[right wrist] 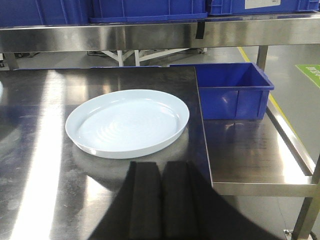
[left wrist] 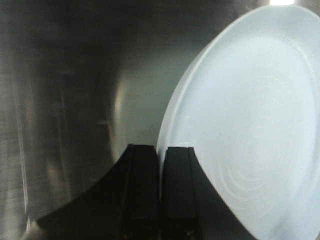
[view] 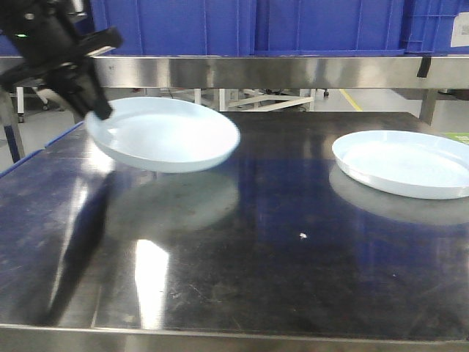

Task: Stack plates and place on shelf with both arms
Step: 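Carry the plate toward the table center, lower it and open left gripper, then raise the left gripper away from the plate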

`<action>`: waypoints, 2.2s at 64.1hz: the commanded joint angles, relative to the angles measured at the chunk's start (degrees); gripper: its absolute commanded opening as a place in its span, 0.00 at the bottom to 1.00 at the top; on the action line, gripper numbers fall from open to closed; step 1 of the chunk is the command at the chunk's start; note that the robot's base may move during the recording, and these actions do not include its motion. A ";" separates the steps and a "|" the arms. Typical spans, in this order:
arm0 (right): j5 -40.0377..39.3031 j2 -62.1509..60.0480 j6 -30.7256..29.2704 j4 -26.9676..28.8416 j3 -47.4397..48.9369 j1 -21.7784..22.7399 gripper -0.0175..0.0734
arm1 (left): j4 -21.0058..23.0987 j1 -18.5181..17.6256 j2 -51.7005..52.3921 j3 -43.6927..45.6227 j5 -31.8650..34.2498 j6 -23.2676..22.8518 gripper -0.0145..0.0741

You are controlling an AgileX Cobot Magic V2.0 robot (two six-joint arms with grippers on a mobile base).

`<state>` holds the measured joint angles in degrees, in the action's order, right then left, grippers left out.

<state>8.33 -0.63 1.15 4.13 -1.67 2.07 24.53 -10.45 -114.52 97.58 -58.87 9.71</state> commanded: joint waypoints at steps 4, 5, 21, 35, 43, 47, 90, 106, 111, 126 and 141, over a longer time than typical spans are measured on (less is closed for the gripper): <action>-4.75 -1.07 -0.11 0.00 0.01 0.34 0.25 | 3.30 -4.60 3.17 1.95 2.79 -0.44 0.26; -4.75 -1.07 -0.11 0.00 0.01 0.34 0.25 | 3.45 -4.99 3.17 1.95 3.11 -0.44 0.26; -4.75 -1.07 -0.11 0.00 0.01 0.34 0.25 | 3.62 -10.14 0.28 1.73 7.65 -0.44 0.26; -4.75 -1.07 -0.11 0.00 0.01 0.34 0.25 | 3.40 -10.65 -0.35 1.73 8.94 -0.55 0.26; -4.75 -1.07 -0.11 0.00 0.01 0.34 0.25 | 2.02 -10.65 -0.35 1.73 8.74 -0.78 0.29; -4.75 -1.07 -0.11 0.00 0.01 0.34 0.25 | 1.48 -10.65 -0.35 1.73 8.87 -0.78 0.33; -4.75 -1.07 -0.11 0.00 0.01 0.34 0.25 | -6.16 -10.65 8.67 -0.03 10.95 -0.78 0.54; -4.75 -1.07 -0.11 0.00 0.01 0.34 0.25 | -11.12 -10.65 20.38 -14.53 27.77 -0.78 0.39; -4.75 -1.07 -0.11 0.00 0.01 0.34 0.25 | -12.46 -10.65 25.01 -20.74 34.21 -0.78 0.32; -4.75 -1.07 -0.11 0.00 0.01 0.34 0.25 | -12.96 -10.65 39.94 -42.26 54.28 -0.50 0.26; -4.75 -1.07 -0.11 0.00 0.01 0.34 0.25 | -12.96 -9.71 56.23 -62.14 67.64 -0.30 0.26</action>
<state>8.33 -0.63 1.15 4.13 -1.67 2.07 11.37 -20.71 -64.74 39.19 0.00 9.50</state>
